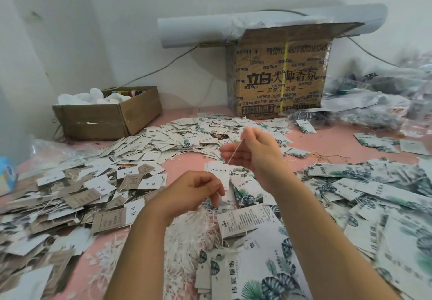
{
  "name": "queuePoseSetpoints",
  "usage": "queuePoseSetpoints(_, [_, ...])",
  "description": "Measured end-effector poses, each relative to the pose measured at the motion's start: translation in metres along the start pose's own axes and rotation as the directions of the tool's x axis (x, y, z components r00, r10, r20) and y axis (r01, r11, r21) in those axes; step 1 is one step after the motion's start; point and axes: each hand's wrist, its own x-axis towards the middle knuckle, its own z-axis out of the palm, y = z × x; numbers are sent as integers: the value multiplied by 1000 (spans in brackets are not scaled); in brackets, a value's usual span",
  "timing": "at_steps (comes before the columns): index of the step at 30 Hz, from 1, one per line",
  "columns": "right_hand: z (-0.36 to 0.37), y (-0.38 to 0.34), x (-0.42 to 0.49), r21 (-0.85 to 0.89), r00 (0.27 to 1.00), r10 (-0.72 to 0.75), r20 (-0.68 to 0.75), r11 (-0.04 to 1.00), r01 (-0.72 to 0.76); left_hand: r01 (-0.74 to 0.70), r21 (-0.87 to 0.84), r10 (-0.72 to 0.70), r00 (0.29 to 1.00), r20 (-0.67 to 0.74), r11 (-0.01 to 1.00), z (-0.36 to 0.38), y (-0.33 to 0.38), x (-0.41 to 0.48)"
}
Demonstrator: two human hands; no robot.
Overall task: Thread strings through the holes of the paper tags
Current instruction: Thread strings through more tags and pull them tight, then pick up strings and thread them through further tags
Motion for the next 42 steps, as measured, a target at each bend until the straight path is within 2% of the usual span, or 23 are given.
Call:
queuePoseSetpoints(2, [-2, -2, 1, 293, 993, 89, -73, 954, -64, -7, 7, 8, 1000, -27, 1000, 2, -3, 2])
queuePoseSetpoints(5, [-8, 0, 4, 449, 967, 161, -200, 892, -55, -6, 27, 7, 999, -36, 1000, 5, -9, 5])
queuePoseSetpoints(10, [-11, 4, 8, 412, 915, 114, -386, 909, 60, 28, 49, -29, 1000, 6, 998, 4, -15, 6])
queuePoseSetpoints(13, [-10, 5, 8, 265, 899, 13, -439, 957, 116, 45, 8, -45, 999, -1, 999, 0, -18, 6])
queuePoseSetpoints(16, [-13, 3, 8, 184, 928, -20, -372, 978, 95, 51, 14, -50, 997, -51, 999, -4, -22, 5])
queuePoseSetpoints(19, [-15, -1, 8, 235, 983, 72, -166, 972, -31, 36, 51, -29, 991, -131, 998, -5, -23, 6])
queuePoseSetpoints(22, [-12, 0, 7, 209, 992, 125, 3, 970, -123, 29, 6, -27, 988, -154, 1000, -4, -22, 8])
queuePoseSetpoints(24, [-9, 1, 6, 148, 986, 151, 66, 976, -159, 47, -7, -47, 988, -149, 999, -3, -21, 8])
queuePoseSetpoints(27, [-10, -1, 3, 142, 976, 196, 96, 968, -208, 127, 37, -118, 973, -196, 991, -4, -21, 8])
queuePoseSetpoints(30, [-17, -8, 4, 325, 976, 207, 72, 920, -219, 177, 94, -154, 966, -210, 980, -7, -24, 7])
queuePoseSetpoints(32, [-24, -10, 7, 350, 983, 184, 11, 920, -176, 220, 165, -184, 961, -208, 961, -8, -26, 6])
queuePoseSetpoints(34, [-28, -8, 7, 152, 986, 131, -102, 982, -114, 275, 208, -232, 950, -208, 939, -10, -29, 5])
queuePoseSetpoints(36, [-25, 1, 5, -207, 984, 66, -164, 973, -100, 311, 221, -265, 940, -213, 924, -10, -31, 6])
queuePoseSetpoints(39, [-15, 23, 6, -627, 989, 99, -105, 766, -144, 307, 274, -234, 934, -268, 911, -7, -35, 9])
queuePoseSetpoints(42, [-8, 45, 11, -812, 982, 168, -86, 559, -167, 285, 340, -161, 923, -350, 896, -3, -41, 14])
